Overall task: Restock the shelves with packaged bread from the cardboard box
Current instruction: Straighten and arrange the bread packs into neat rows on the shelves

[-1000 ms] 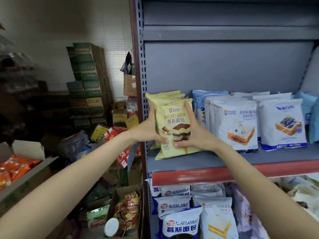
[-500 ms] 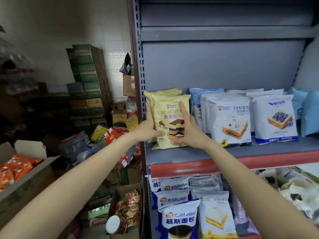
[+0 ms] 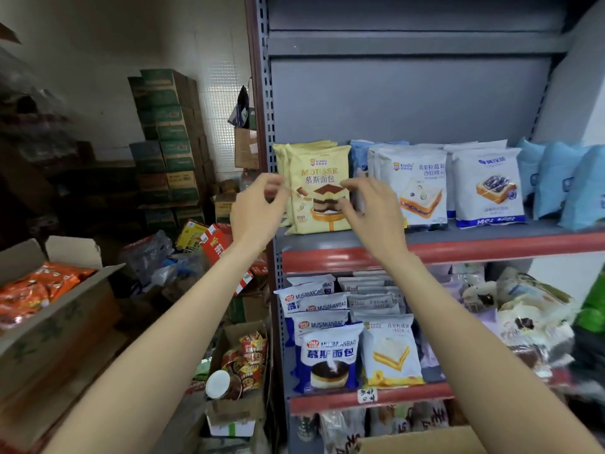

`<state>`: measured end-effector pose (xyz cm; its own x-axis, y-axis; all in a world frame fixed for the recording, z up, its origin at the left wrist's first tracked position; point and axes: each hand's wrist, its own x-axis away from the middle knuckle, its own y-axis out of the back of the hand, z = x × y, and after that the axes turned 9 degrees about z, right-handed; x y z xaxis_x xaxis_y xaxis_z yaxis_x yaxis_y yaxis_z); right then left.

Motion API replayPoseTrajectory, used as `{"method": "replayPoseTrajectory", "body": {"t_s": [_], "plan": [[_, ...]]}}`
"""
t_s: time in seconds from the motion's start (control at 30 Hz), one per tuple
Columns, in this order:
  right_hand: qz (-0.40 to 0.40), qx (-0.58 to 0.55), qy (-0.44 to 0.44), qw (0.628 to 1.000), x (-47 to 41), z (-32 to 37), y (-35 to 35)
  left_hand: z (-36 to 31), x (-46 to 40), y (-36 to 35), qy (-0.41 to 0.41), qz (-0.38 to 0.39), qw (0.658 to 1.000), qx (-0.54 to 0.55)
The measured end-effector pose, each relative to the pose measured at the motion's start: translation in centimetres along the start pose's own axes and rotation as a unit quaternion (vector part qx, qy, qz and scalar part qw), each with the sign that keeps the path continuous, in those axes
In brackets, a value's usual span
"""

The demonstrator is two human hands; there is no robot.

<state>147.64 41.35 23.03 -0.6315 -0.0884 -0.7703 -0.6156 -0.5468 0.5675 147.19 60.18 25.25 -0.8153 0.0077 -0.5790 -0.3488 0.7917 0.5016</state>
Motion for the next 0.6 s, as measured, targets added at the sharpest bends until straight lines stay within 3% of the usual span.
{"method": "replayPoseTrajectory", "body": {"t_s": [0.13, 0.27, 0.43, 0.6], "plan": [[-0.093, 0.033, 0.04, 0.994, 4.7, 2.1, 3.1, -1.3, 5.4, -0.1, -0.023, -0.034, 0.993, 0.107], [-0.11, -0.003, 0.037, 0.993, 10.9, 3.6, 5.8, -2.2, 11.7, -0.2, -0.007, 0.026, 0.986, 0.162], [0.033, -0.069, -0.002, 0.997, 19.7, 3.6, 7.3, -1.1, 19.1, -1.0, 0.024, 0.219, 0.972, 0.082], [0.243, -0.095, -0.093, 0.961, 27.1, 1.1, 5.5, 2.8, 24.4, -3.5, 0.057, 0.264, 0.961, 0.064]]}}
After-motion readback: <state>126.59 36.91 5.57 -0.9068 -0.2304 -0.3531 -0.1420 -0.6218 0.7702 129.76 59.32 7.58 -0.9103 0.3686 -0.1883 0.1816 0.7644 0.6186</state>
